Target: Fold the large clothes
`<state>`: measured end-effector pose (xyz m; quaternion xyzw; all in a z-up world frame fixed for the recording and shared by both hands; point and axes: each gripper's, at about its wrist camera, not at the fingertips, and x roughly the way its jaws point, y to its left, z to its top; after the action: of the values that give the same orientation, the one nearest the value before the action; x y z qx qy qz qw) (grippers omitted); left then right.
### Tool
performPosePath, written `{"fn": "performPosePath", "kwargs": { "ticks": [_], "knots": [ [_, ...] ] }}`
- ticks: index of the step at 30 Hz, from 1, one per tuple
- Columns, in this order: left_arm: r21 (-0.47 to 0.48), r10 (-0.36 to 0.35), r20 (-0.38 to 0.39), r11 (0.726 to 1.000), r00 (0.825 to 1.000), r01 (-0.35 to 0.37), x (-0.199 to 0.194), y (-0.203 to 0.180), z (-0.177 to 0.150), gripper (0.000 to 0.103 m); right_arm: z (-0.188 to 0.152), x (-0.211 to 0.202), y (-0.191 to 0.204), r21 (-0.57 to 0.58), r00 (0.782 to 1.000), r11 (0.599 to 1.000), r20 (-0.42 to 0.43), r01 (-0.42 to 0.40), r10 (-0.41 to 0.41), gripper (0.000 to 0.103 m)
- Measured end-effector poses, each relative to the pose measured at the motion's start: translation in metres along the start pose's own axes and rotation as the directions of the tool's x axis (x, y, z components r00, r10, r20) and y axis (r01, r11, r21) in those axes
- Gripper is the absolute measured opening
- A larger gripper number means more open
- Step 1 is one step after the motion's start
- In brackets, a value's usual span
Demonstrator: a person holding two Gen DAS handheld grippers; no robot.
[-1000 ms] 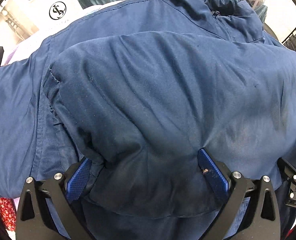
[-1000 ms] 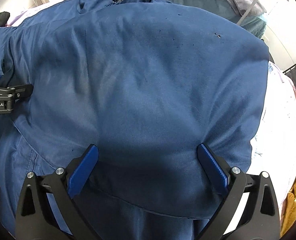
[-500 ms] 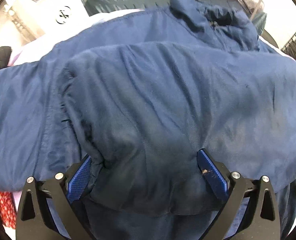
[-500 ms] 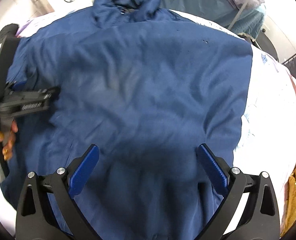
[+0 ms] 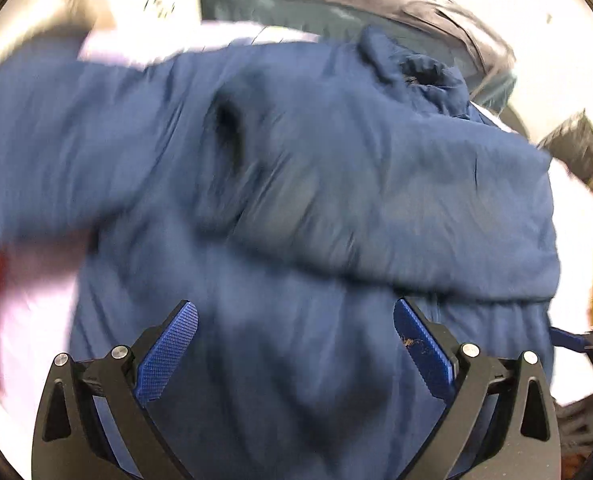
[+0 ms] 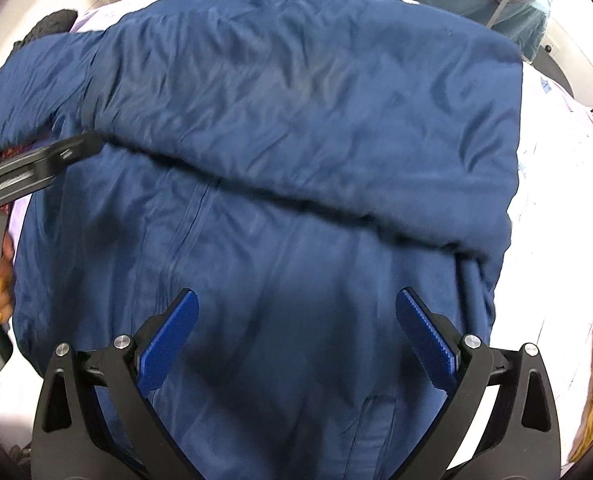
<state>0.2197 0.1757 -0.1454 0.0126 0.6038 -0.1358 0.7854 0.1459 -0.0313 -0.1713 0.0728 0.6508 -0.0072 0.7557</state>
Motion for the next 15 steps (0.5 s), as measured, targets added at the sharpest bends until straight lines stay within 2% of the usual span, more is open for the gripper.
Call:
{"fn": "performPosePath", "kwargs": {
  "ticks": [1,3,5,8,9,11,12,13,15],
  "knots": [
    [-0.051,-0.017,-0.014,0.999,1.0,0.016,-0.002,0.016,-0.008,0.097,-0.002,0.001,0.002,-0.006,1.0,1.0,-0.006,-0.001,0.001,0.098],
    [-0.116,0.007,-0.01,0.993,1.0,-0.008,-0.01,0.043,-0.02,0.097,-0.006,0.001,0.004,-0.016,1.0,1.0,-0.012,-0.004,0.003,0.098],
    [-0.171,0.064,0.035,0.984,0.997,-0.057,-0.028,0.074,-0.025,0.097,-0.009,0.001,0.007,-0.029,1.0,1.0,-0.017,-0.003,0.003,0.098],
    [-0.287,0.155,0.122,0.951,0.98,-0.115,-0.064,0.123,-0.026,0.097,-0.011,0.001,0.012,-0.043,1.0,0.999,-0.016,-0.001,0.0,0.097],
    [-0.336,0.182,0.154,0.934,0.971,-0.122,-0.077,0.139,-0.025,0.097,-0.01,0.002,0.016,-0.045,1.0,0.999,-0.015,0.0,-0.001,0.098],
    [-0.462,0.253,0.223,0.878,0.941,-0.126,-0.112,0.178,-0.024,0.097,-0.01,0.002,0.017,-0.048,1.0,0.999,-0.014,0.001,-0.002,0.098],
    [-0.494,0.272,0.241,0.861,0.932,-0.123,-0.123,0.188,-0.023,0.097,-0.006,0.003,0.018,-0.05,1.0,0.999,-0.014,0.0,-0.001,0.098],
    [-0.536,0.305,0.268,0.836,0.914,-0.122,-0.141,0.204,-0.023,0.097,-0.008,0.004,0.018,-0.052,1.0,0.999,-0.015,-0.003,0.002,0.098],
    [-0.577,0.373,0.294,0.804,0.88,-0.148,-0.167,0.224,-0.02,0.097,-0.008,0.004,0.018,-0.055,1.0,0.998,-0.018,-0.004,0.003,0.097]
  ]
}}
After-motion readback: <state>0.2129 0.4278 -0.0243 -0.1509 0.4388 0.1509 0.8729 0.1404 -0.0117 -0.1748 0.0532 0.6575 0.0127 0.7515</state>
